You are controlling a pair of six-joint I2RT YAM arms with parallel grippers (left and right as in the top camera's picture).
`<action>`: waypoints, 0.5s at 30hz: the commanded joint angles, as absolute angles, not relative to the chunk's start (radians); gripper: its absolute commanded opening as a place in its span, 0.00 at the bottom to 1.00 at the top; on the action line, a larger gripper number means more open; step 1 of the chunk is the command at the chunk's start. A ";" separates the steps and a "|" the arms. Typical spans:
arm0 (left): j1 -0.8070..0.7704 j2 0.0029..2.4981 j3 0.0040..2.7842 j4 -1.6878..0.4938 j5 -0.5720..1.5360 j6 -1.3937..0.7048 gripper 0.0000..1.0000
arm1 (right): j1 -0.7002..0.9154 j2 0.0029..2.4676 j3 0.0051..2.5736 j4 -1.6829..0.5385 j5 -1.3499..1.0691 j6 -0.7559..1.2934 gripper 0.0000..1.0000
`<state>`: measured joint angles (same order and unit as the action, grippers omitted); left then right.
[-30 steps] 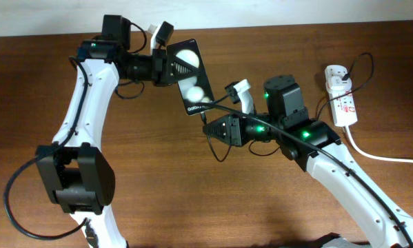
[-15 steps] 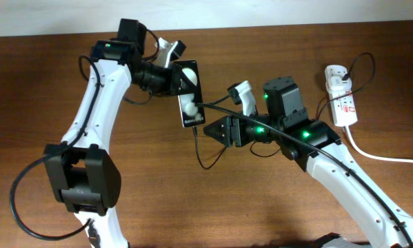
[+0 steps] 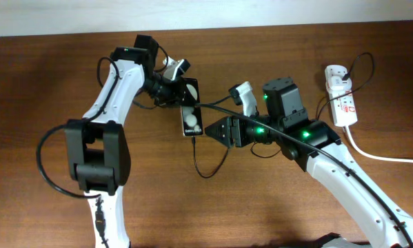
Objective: Plug charger to phone and switch on socket
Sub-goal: 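Lower the plugged phone to the table with the left gripper and release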
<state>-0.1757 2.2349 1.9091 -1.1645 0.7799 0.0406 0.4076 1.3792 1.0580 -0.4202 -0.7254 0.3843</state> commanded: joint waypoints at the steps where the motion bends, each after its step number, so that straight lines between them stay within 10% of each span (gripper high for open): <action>1: -0.175 2.292 1.914 -1.140 0.788 0.037 0.00 | 0.412 1.383 1.076 -0.424 -0.716 0.371 0.53; 15: -0.176 2.388 1.914 -1.120 0.788 -0.041 0.03 | 0.412 1.383 1.076 -0.431 -0.717 0.372 0.54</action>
